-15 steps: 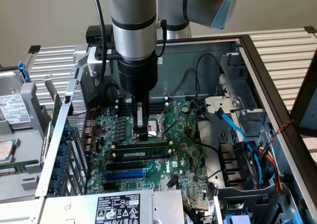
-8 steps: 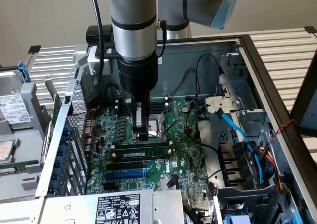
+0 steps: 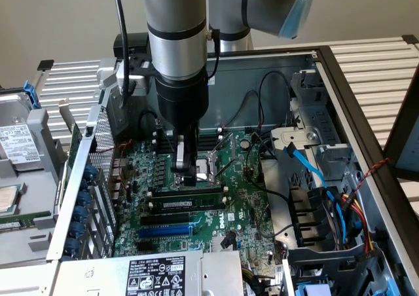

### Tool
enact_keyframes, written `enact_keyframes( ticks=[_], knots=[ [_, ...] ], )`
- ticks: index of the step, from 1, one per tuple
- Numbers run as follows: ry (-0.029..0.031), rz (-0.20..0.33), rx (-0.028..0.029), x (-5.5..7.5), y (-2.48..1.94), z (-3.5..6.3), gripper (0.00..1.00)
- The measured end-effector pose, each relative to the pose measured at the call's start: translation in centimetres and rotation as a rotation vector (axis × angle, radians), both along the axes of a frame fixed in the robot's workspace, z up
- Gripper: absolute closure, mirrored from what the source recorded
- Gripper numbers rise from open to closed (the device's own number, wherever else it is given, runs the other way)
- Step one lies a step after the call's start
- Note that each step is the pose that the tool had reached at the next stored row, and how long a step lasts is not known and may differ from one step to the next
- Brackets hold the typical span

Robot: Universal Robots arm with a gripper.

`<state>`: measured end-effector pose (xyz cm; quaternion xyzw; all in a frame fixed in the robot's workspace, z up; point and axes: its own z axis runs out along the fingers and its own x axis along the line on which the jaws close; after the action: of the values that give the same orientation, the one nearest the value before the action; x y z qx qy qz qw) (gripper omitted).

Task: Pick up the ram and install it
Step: 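Press down the ram until it locks into place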

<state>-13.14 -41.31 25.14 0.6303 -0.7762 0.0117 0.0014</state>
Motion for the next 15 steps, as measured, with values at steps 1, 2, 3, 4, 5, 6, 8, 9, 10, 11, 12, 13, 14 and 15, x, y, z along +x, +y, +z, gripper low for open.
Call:
enact_keyframes(
  ticks=[1, 2, 3, 4, 5, 6, 8, 9, 10, 11, 12, 13, 14, 15],
  knots=[
    [-0.0007, -0.012, 0.0000, 0.00, 0.00, 0.00, 0.90],
    [-0.0018, -0.022, 0.0001, 0.00, 0.00, 0.01, 0.90],
    [-0.0028, -0.031, -0.0004, -0.01, 0.00, 0.06, 0.90],
    [-0.0036, -0.041, -0.0002, 0.00, 0.00, 0.05, 0.90],
    [-0.0052, -0.052, 0.0000, 0.00, 0.00, 0.04, 0.90],
    [-0.0072, -0.061, 0.0001, 0.00, 0.00, 0.04, 0.90],
    [-0.0115, -0.077, -0.0007, 0.00, 0.00, 0.04, 0.90],
    [-0.0142, -0.085, -0.0014, -0.01, 0.00, 0.06, 0.90],
    [-0.0173, -0.092, -0.0018, 0.00, 0.00, 0.09, 0.90],
    [-0.0208, -0.099, -0.0018, -0.01, 0.00, 0.10, 0.90],
    [-0.0251, -0.107, -0.0017, 0.00, 0.00, 0.12, 0.90],
    [-0.0292, -0.114, -0.0014, 0.00, 0.00, 0.14, 0.90],
    [-0.0335, -0.122, -0.0014, 0.00, 0.00, 0.16, 0.90],
    [-0.0383, -0.129, -0.0012, 0.00, 0.00, 0.17, 0.90]
  ],
)
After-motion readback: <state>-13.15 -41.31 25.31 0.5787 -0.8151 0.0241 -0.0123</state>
